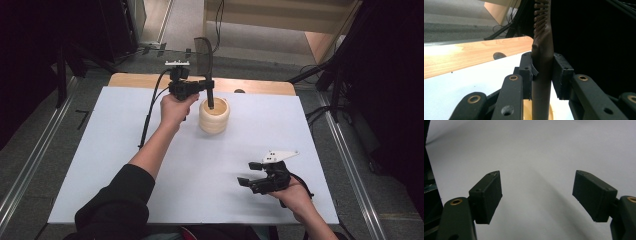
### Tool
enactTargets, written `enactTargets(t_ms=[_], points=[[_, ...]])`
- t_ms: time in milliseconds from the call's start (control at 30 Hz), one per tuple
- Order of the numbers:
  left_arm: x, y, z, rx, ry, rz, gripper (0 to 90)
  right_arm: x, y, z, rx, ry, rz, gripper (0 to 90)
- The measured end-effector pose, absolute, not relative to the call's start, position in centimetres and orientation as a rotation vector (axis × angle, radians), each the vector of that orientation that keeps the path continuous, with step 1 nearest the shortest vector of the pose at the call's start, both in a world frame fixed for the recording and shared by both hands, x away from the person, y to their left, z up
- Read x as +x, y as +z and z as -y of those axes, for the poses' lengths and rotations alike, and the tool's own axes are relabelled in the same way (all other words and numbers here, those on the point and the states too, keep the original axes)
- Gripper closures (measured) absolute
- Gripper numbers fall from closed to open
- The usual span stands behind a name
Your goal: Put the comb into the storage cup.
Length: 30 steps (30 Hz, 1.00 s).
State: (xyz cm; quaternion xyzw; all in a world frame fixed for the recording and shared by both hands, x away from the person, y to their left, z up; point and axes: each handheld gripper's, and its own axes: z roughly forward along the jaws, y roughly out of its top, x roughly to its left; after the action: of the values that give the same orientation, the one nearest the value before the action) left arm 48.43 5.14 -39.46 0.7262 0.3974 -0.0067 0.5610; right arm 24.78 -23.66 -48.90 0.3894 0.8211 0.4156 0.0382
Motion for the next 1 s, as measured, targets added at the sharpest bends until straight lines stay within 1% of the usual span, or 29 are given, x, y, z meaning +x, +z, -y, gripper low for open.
enactTargets(t_ms=[467, 1000], points=[[48.6, -40.7, -4.2, 1.746, -0.009, -0.917, 72.8, 24.8, -48.9, 23.7, 1.194, 1.276, -2.512, 21.8], [48.5, -42.0, -3.9, 1.744, -0.01, -0.923, 72.7, 24.8, -49.0, 23.7, 1.189, 1.274, -2.527, 21.8]])
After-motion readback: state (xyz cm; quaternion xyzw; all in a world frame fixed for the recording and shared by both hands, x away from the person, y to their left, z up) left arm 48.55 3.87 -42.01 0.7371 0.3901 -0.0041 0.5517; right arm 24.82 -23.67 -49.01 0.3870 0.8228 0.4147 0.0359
